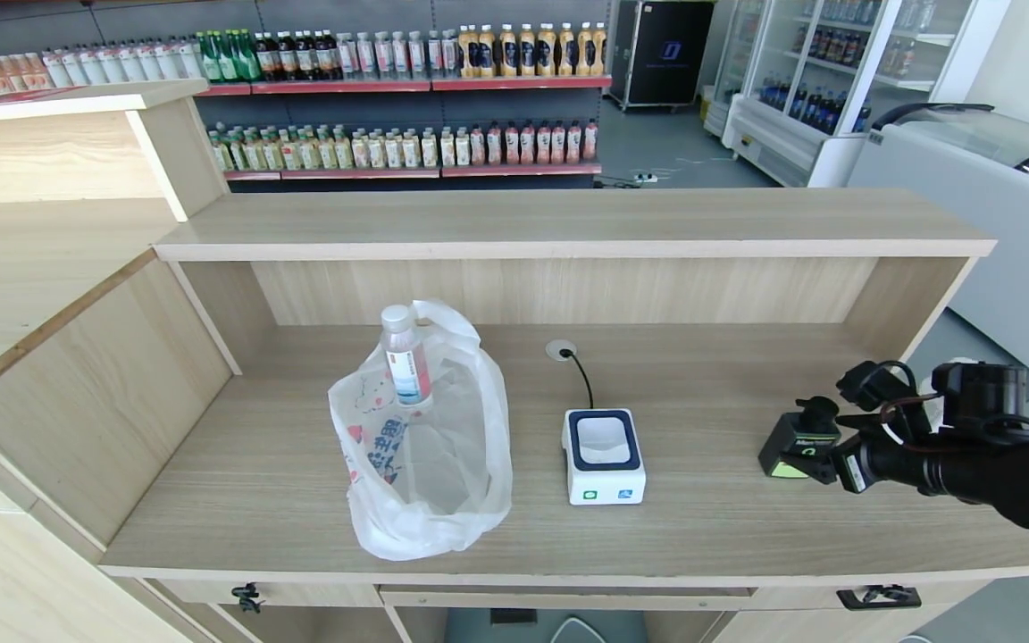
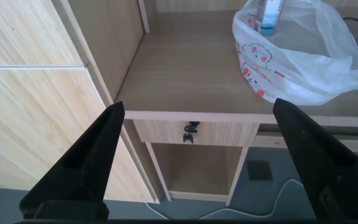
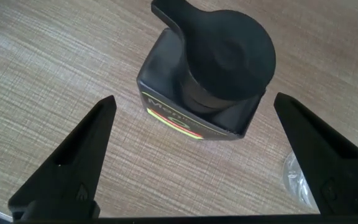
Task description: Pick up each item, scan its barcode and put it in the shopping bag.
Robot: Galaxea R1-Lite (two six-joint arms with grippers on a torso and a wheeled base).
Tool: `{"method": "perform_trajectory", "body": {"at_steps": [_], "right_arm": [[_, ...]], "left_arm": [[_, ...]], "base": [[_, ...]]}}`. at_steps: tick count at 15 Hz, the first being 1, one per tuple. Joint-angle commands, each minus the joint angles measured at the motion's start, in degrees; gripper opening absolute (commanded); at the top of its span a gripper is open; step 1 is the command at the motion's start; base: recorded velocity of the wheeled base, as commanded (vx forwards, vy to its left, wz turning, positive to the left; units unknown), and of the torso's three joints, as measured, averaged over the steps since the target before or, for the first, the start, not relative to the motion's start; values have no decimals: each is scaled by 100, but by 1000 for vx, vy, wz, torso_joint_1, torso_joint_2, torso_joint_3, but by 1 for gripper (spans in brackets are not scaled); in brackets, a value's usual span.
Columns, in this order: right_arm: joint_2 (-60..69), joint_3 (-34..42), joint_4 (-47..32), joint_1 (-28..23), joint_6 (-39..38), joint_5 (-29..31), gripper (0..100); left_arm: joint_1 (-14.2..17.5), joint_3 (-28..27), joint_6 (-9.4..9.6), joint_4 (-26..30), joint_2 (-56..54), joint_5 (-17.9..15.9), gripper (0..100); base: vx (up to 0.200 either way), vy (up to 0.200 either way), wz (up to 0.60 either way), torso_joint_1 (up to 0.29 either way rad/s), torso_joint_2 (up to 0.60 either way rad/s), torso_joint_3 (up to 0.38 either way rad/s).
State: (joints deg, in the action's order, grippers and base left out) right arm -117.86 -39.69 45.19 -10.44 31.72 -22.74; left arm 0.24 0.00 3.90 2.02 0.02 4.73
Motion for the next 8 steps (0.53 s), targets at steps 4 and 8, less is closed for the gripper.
{"method": "perform_trajectory", "body": {"at_steps": [4,8], "right_arm": [[-194,-56,104,59,-8,-20,100],[-255,-65,122,112,-8,-231,100]], "left_arm": [[2,0,-3,0,-2,2,100],[2,0,5,0,-2,2,100]], "base": [[0,0,0,0,0,0],[0,0,0,0,0,0]]}}
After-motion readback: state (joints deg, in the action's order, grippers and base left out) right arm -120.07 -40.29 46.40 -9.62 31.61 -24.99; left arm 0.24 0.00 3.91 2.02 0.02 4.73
